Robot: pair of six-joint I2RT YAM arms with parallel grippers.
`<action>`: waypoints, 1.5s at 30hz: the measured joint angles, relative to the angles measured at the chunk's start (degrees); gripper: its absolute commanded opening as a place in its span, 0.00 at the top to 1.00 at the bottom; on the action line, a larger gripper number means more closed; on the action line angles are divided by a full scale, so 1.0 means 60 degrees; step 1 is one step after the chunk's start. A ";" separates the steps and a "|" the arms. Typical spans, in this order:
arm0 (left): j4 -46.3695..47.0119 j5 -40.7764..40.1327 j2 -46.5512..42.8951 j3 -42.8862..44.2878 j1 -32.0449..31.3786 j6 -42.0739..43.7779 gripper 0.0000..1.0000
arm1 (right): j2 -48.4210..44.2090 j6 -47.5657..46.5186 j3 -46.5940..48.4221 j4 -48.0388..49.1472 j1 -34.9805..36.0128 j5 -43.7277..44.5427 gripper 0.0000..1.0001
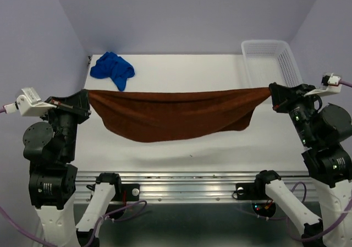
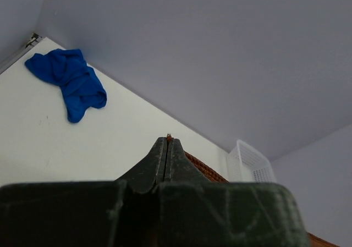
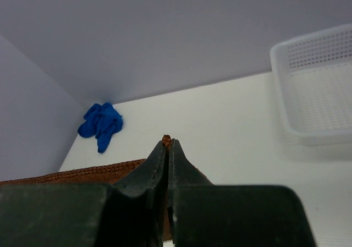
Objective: Roll the towels
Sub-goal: Flatten the towel, then fold the towel
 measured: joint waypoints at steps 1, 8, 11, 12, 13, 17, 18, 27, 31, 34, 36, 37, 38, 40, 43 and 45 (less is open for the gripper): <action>-0.0069 0.0000 -0.0175 0.0047 0.0000 -0.0011 1.00 | -0.0302 0.0007 0.0076 -0.0157 0.0000 -0.0124 0.99; 0.0266 0.0051 -0.0033 -0.1228 0.0000 -0.0193 1.00 | -0.0178 0.0178 -0.0503 -0.0306 -0.0004 0.0583 0.99; 0.1056 0.0058 0.0947 -0.2677 0.0000 -0.0361 1.00 | 0.0860 0.0277 -0.1428 -0.0055 -0.0004 0.1264 0.99; 0.1300 0.0055 0.1417 -0.3093 0.0000 -0.0390 1.00 | 0.1195 0.0299 -0.1657 0.0040 -0.0004 0.1402 0.99; 0.1494 0.0055 0.1851 -0.3384 0.0000 -0.0437 1.00 | 0.1825 0.0331 -0.2062 0.0277 -0.0022 0.1639 0.99; 0.2659 0.0069 0.4852 -0.4175 -0.0004 -0.0521 1.00 | 0.4619 0.0306 -0.2568 0.1089 -0.0106 0.1956 0.99; 0.2794 0.0069 0.5442 -0.4175 -0.0004 -0.0521 1.00 | 0.5158 0.0284 -0.2575 0.1217 -0.0149 0.1938 0.99; 0.3887 -0.0255 1.0808 -0.1282 -0.0022 -0.0222 1.00 | 0.9806 -0.0437 -0.0248 0.2849 -0.0667 0.1876 0.99; 0.4062 -0.0233 1.1992 0.0138 -0.0022 0.0040 1.00 | 1.0659 -0.0812 0.0761 0.3213 -0.0699 0.1876 0.99; 0.4127 -0.0219 1.2564 0.0896 -0.0022 0.0226 1.00 | 1.1100 -0.1064 0.1315 0.3421 -0.0725 0.1836 0.99; 0.4156 -0.0226 1.2659 0.1009 -0.0022 0.0324 1.00 | 1.1267 -0.1140 0.1523 0.3486 -0.0758 0.1796 0.99; 0.4138 -0.0233 1.2659 0.1009 -0.0022 0.0375 1.00 | 1.1296 -0.1188 0.1574 0.3490 -0.0776 0.1756 0.99; 0.4156 -0.0240 1.2659 0.1013 -0.0022 0.0412 1.00 | 1.1304 -0.1217 0.1588 0.3493 -0.0787 0.1738 0.99; 0.4175 -0.0248 1.2659 0.1002 -0.0022 0.0539 1.00 | 1.1304 -0.1264 0.1588 0.3504 -0.0805 0.1708 0.99; 0.4335 -0.0240 1.2513 0.0725 -0.0022 0.0678 1.00 | 1.1304 -0.1304 0.1574 0.3512 -0.0812 0.1683 0.99; 0.4455 -0.0219 1.2167 0.0222 -0.0022 0.0794 1.00 | 1.1231 -0.1330 0.1479 0.3577 -0.0812 0.1647 0.99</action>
